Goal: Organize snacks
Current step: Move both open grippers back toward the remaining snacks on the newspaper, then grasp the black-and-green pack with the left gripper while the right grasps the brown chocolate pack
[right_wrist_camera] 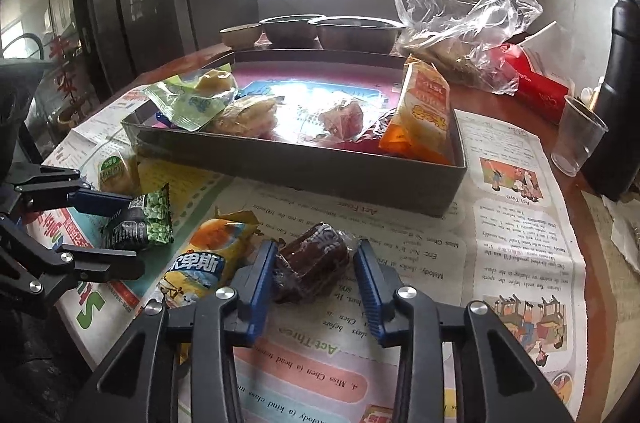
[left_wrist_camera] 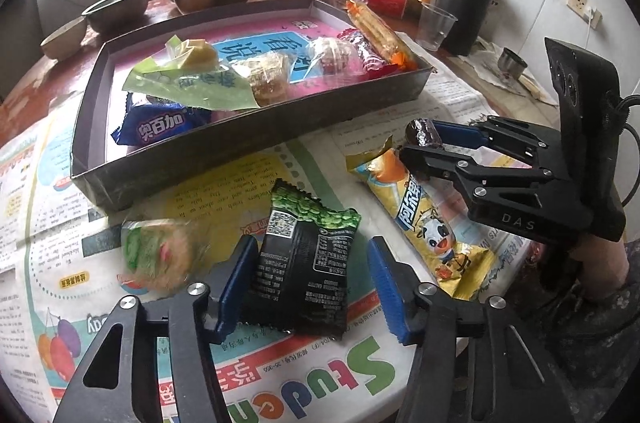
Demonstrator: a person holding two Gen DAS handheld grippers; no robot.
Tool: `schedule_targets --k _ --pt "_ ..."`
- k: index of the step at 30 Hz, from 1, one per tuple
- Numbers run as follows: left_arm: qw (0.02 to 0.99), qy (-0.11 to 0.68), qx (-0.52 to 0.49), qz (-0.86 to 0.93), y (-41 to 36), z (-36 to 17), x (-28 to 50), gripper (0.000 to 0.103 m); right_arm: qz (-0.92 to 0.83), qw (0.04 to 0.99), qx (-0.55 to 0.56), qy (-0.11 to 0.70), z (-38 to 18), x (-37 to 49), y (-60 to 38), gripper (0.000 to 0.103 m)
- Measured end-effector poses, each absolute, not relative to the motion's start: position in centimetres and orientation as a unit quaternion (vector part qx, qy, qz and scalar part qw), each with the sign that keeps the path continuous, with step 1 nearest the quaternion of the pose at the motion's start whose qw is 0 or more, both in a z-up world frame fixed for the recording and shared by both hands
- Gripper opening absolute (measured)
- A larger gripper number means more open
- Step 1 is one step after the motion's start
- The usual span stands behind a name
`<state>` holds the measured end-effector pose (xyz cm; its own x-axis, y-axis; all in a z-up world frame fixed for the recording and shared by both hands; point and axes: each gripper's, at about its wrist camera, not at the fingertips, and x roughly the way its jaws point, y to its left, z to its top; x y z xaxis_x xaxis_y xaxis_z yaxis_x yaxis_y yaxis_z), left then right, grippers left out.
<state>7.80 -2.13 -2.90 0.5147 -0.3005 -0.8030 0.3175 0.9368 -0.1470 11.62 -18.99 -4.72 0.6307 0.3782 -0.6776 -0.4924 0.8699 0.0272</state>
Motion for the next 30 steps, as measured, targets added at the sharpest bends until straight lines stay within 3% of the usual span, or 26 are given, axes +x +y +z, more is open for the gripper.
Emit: schedule_targets --k 5,30 --pt "0.872 0.456 -0.005 -0.175 -1.7 -2.9 8.0 0.042 0.24 0.901 -0.068 0.354 -4.7 11.8 -19.2 0.038" --pt "0.888 0.43 -0.039 -0.157 0.0 -0.5 7.8 0.04 0.242 0.912 -0.019 0.331 -2.5 11.0 -20.2 0.037"
